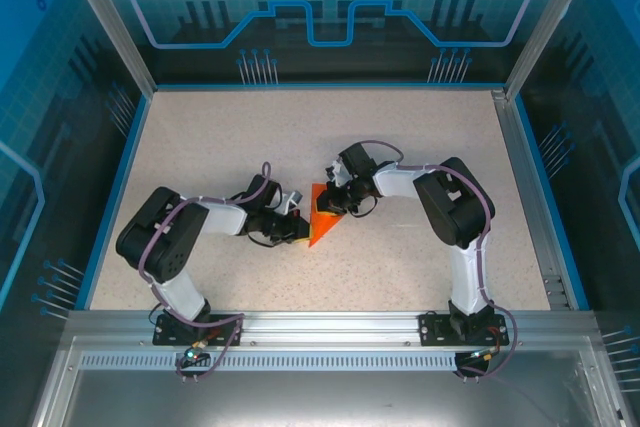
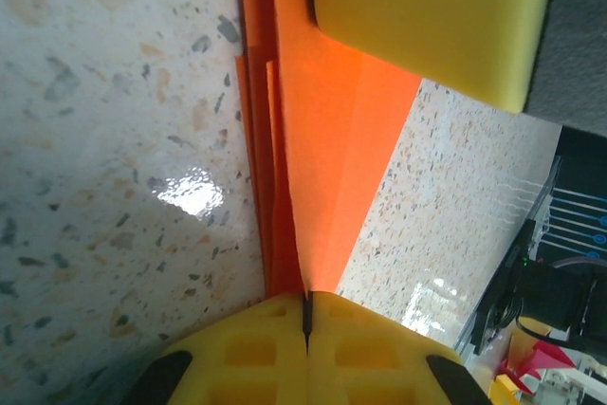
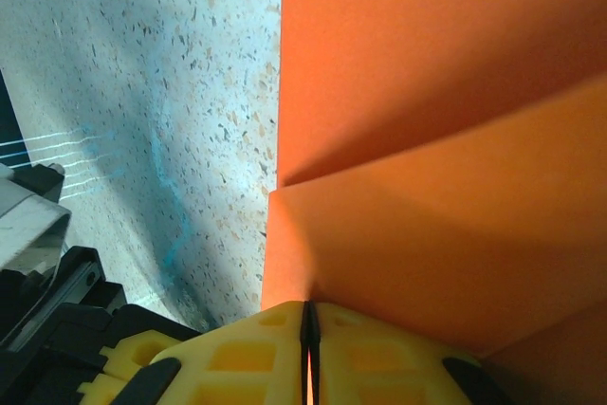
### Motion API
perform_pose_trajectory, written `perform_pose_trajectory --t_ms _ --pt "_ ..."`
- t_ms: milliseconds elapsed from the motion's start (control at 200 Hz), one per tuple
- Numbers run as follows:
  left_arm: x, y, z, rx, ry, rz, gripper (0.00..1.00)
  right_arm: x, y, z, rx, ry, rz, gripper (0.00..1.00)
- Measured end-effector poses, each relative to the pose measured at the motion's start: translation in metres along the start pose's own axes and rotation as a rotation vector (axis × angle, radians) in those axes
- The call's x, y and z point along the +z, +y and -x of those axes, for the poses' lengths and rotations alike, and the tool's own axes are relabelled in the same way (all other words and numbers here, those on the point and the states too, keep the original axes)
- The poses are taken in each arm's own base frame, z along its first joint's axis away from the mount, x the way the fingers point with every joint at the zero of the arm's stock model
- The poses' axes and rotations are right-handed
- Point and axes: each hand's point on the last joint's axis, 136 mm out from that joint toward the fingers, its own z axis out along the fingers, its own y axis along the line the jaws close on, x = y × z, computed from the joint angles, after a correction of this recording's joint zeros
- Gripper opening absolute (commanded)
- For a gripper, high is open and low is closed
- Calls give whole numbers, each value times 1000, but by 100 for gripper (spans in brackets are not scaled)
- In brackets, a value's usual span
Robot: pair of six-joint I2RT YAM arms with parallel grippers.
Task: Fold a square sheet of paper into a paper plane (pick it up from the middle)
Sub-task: Fourth fold the wing at the center of the table.
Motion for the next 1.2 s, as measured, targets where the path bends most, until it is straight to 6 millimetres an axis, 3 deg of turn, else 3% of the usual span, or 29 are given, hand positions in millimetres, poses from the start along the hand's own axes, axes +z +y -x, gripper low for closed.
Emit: perform_pose_trajectory --t_ms 185,360,545,745,990,1200 --pt "0 0 -3 26 15 -7 9 0 0 -2 2 8 6 11" --pt "-2 -3 -9 17 37 -15 21 0 0 -2 1 9 7 11" --pt "-14 -11 -16 0 42 -9 20 1 0 -3 -3 9 8 11" --pt "-29 -31 -4 8 -35 -28 16 1 0 -3 -6 9 10 11" --pt "-27 -48 26 -4 -83 -57 17 1 0 -3 -6 9 11 11" --pt "-7 -34 33 -56 -58 -43 17 1 0 -3 -6 9 11 11"
